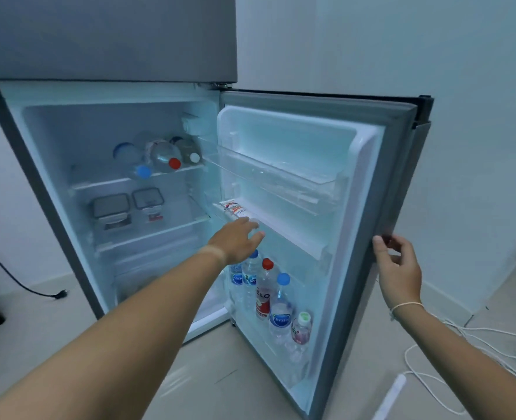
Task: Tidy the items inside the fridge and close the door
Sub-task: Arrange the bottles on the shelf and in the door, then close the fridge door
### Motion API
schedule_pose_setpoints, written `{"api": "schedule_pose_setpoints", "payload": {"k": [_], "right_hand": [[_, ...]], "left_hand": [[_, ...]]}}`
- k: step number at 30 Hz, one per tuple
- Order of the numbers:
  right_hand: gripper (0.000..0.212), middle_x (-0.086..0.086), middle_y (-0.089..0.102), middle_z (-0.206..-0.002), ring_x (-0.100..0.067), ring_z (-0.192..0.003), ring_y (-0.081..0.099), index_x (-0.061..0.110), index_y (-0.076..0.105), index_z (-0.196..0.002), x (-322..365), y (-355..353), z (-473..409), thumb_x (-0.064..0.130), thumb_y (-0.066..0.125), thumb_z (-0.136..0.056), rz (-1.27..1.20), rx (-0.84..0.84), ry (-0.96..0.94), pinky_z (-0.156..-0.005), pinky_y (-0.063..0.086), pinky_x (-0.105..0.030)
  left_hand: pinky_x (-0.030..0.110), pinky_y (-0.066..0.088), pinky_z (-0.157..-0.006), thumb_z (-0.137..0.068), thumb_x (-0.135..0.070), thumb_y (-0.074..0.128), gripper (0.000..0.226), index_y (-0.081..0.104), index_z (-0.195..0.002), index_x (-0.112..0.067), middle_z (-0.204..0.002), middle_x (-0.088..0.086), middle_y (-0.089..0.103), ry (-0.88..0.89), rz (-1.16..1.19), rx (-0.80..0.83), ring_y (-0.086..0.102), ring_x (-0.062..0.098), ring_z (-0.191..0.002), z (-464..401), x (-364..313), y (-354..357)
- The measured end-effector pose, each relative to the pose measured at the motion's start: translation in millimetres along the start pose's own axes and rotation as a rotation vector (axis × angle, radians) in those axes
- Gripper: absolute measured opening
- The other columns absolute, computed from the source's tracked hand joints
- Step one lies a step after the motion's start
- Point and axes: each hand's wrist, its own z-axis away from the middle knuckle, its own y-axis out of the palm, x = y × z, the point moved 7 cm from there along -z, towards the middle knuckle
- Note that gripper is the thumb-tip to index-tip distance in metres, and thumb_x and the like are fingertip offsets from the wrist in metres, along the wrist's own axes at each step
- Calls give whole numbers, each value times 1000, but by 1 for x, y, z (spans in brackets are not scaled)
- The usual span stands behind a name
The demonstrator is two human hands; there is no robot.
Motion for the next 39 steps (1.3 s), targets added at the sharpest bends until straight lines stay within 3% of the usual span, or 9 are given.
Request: {"api": "schedule_pose_setpoints", "payload": {"k": [5, 10, 13, 16, 20, 24, 27, 33, 39], "right_hand": [[30, -3, 62, -100, -20, -82, 53, 23, 55, -107, 18, 13, 50, 33, 67, -82, 36, 97, 7, -66, 40, -25], [41, -3, 62, -104, -23, -80, 54, 22, 54, -110, 35, 35, 96, 34, 74, -75, 105, 188, -14, -66, 41, -24], [32, 0, 61, -101, -19, -73, 54, 24, 53, -101, 48, 54, 122, 29, 73, -77, 126, 279, -59, -61, 43, -20], [21, 1, 62, -96, -23, -75, 56, 31, 54, -90, 60, 75, 143, 23, 70, -80, 142, 375, -108, -65, 45, -26], [18, 1, 62, -92, -23, -83, 58, 32, 54, -83, 74, 107, 167, 19, 66, -82, 221, 499, -171, -74, 49, -33], [15, 5, 59, -97, -15, -85, 56, 26, 57, -96, 96, 141, 184, 20, 64, -84, 259, 597, -275, -77, 47, -27], [22, 8, 55, -101, -10, -91, 54, 22, 59, -108, 119, 170, 190, 23, 63, -86, 296, 684, -342, -82, 46, -24], [37, 7, 53, -119, -13, -112, 54, 22, 54, -123, 183, 222, 173, 30, 60, -87, 330, 775, -462, -99, 44, -29], [54, 2, 41, -142, -18, -131, 41, 22, 40, -139, 253, 277, 133, 32, 57, -88, 370, 730, -677, -106, 36, -33]], "left_hand": [[35, 23, -115, -98, -44, 28, 49, 48, -135, -18, -154, 5, 33, -9, 57, 105, 31, 22, -142, 42, -1, -9], [33, 31, -109, -99, -37, 29, 40, 57, -120, -17, -143, 9, 49, -33, 246, -49, 43, 26, -133, 80, 5, -55], [35, 40, -85, -94, -23, 34, 34, 57, -80, -2, -104, 22, 62, -73, 283, -167, 55, 32, -101, 92, 23, -91], [33, 27, -60, -93, -10, 34, 42, 27, -52, -12, -62, 10, 39, -142, 253, -284, 37, 25, -73, 114, 46, -122], [34, 38, -65, -87, -22, 33, 35, 28, -53, -14, -67, 10, 43, -190, 345, -420, 38, 24, -72, 141, 76, -156], [21, 38, -46, -97, -25, 30, 40, 27, -59, -14, -64, 5, 37, -215, 407, -468, 34, 22, -63, 159, 91, -183], [31, 25, -55, -98, -30, 26, 40, 27, -62, -14, -63, 3, 35, -209, 374, -511, 33, 22, -65, 165, 103, -207], [31, 34, -73, -100, -28, 25, 38, 56, -86, -9, -86, 5, 50, -44, 372, -640, 44, 18, -81, 165, 93, -264], [30, 24, -58, -97, -30, 34, 41, 32, -57, -17, -59, -1, 32, 32, 288, -768, 33, 18, -62, 142, 94, -291]]}}
